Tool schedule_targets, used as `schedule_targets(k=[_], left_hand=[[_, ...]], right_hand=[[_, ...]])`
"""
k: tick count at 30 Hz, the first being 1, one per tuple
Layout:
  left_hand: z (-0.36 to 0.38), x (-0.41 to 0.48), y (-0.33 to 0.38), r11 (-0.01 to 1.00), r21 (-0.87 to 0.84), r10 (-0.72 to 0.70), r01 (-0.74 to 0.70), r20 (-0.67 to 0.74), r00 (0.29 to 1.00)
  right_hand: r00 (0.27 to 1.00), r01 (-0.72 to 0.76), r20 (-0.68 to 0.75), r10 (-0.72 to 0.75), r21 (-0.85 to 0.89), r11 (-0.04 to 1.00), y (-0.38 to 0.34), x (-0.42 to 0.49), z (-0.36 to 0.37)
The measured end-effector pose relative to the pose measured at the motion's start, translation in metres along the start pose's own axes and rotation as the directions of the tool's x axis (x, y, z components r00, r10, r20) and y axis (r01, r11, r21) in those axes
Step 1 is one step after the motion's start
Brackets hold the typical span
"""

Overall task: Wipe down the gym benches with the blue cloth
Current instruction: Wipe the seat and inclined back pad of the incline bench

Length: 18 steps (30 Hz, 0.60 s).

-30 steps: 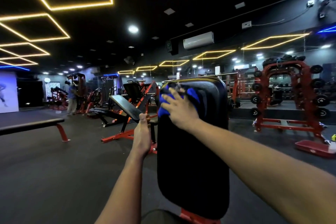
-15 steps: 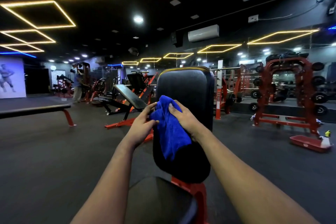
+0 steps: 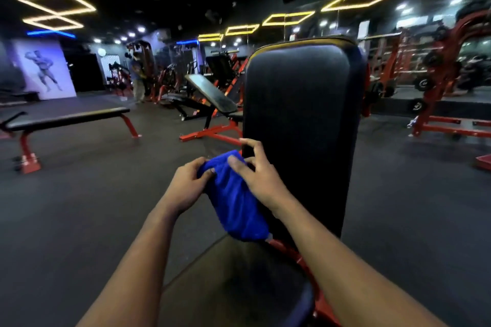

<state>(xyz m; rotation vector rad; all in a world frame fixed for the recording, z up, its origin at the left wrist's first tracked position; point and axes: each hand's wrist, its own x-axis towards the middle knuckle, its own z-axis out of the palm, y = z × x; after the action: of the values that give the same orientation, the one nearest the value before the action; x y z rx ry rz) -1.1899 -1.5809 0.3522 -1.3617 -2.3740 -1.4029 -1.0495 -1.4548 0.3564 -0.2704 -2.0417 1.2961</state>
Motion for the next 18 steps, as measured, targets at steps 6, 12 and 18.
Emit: schedule_targets(k=[6, 12, 18], left_hand=[[-0.082, 0.026, 0.053, 0.993, 0.096, -0.075, 0.074, 0.013, 0.997], [-0.19, 0.049, 0.154, 0.974, 0.183, -0.155, 0.133, 0.11, 0.982], [-0.296, 0.066, 0.286, 0.979, 0.144, -0.166, 0.147, 0.134, 0.977]], right_hand=[[0.995, 0.09, -0.027, -0.094, -0.126, 0.988, -0.062, 0.04, 0.009], [1.0, 0.013, 0.001, -0.013, -0.209, 0.978, -0.189, 0.068, -0.025], [0.992, -0.12, 0.021, 0.125, -0.16, 0.98, -0.354, 0.078, -0.076]])
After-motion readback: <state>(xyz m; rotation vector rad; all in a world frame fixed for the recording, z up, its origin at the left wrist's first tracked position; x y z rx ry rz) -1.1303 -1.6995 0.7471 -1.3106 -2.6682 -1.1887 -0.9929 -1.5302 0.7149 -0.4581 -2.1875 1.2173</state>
